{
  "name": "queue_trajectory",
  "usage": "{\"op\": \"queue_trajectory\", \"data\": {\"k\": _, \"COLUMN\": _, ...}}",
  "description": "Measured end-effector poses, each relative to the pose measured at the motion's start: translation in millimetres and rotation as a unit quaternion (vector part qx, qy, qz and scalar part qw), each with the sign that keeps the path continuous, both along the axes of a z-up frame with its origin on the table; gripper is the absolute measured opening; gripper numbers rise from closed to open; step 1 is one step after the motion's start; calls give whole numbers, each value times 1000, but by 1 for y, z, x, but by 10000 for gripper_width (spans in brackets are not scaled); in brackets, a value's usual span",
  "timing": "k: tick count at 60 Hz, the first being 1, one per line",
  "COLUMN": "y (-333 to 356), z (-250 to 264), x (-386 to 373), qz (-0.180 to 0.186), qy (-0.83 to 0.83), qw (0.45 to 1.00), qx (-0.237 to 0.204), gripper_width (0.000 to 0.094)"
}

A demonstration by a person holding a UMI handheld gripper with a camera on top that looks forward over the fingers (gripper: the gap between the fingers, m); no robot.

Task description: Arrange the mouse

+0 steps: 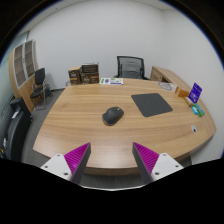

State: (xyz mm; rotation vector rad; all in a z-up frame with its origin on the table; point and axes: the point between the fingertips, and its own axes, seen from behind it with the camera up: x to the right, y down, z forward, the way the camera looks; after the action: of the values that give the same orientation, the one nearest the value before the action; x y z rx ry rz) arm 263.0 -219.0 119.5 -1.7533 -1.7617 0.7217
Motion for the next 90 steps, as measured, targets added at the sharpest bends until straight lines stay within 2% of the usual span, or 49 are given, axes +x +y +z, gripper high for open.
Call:
{"op": "queue_trajectory", "data": {"k": 45, "y": -6, "z": -99, "x": -167, "qz": -10, "qy": 10, "qw": 1000, "qx": -4, "gripper_width": 863}}
{"op": "queue_trajectory", "data": {"k": 56, "y": -4, "z": -120, "x": -192, "qz": -8, "qy": -1, "qw": 1000, "qx": 8, "gripper_width": 863}}
{"op": "queue_trajectory", "data": {"k": 74, "y": -4, "z": -129, "x": -226, "qz": -18, "qy": -6, "qw": 1000, "qx": -11, "gripper_width": 869}}
{"op": "queue_trajectory", "data": {"k": 90, "y": -10, "z": -132, "x": -255, "qz": -7, "qy": -9, "qw": 1000, "qx": -14, "gripper_width": 860}}
